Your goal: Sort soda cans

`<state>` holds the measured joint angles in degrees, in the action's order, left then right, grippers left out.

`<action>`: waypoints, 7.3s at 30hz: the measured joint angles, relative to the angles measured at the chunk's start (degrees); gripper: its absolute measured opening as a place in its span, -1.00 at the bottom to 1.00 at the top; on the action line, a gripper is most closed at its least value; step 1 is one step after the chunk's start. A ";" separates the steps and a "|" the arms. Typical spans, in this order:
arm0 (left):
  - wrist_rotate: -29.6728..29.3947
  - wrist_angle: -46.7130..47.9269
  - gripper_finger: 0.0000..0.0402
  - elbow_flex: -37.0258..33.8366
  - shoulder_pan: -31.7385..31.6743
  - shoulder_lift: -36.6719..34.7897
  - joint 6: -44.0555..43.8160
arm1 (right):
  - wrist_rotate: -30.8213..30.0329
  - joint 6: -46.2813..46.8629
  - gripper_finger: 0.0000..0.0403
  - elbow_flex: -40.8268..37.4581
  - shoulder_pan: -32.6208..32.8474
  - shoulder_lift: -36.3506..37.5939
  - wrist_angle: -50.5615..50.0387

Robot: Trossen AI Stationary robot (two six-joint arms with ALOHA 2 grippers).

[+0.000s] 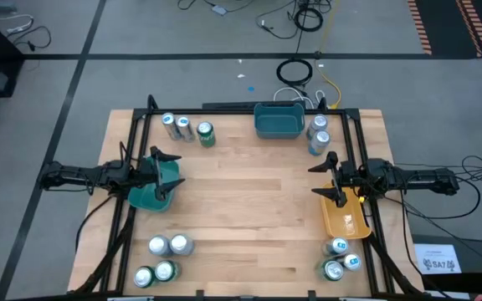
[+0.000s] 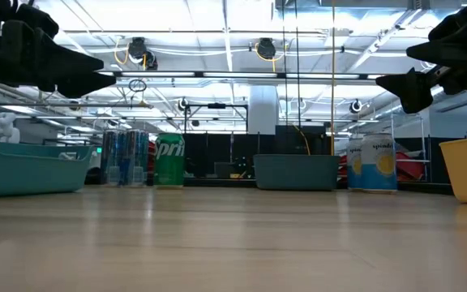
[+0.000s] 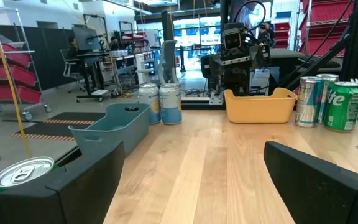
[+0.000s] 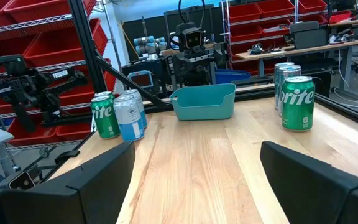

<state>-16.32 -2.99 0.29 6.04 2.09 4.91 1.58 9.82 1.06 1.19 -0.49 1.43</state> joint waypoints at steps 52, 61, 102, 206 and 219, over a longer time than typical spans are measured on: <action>0.00 0.01 0.96 0.01 -0.02 0.00 0.00 | 0.02 -0.02 0.69 0.00 0.00 -0.02 0.02; 0.00 -0.02 0.96 0.00 -0.02 -0.02 0.00 | 0.00 -0.02 0.69 0.00 0.00 -0.02 0.02; -0.02 0.01 0.96 0.01 0.01 0.00 0.00 | 0.01 -0.02 0.69 0.00 0.00 -0.02 0.00; 0.00 -0.01 0.96 0.01 0.00 -0.02 0.00 | -15.08 31.62 0.68 50.99 -13.51 -65.11 -27.41; -0.01 -0.01 0.96 -0.02 0.00 -0.02 0.00 | -10.53 25.74 0.68 79.28 -17.66 -82.03 -52.72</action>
<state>-16.32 -3.00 0.27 6.03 2.07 4.91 -8.94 35.57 80.34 -16.46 -82.52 -51.29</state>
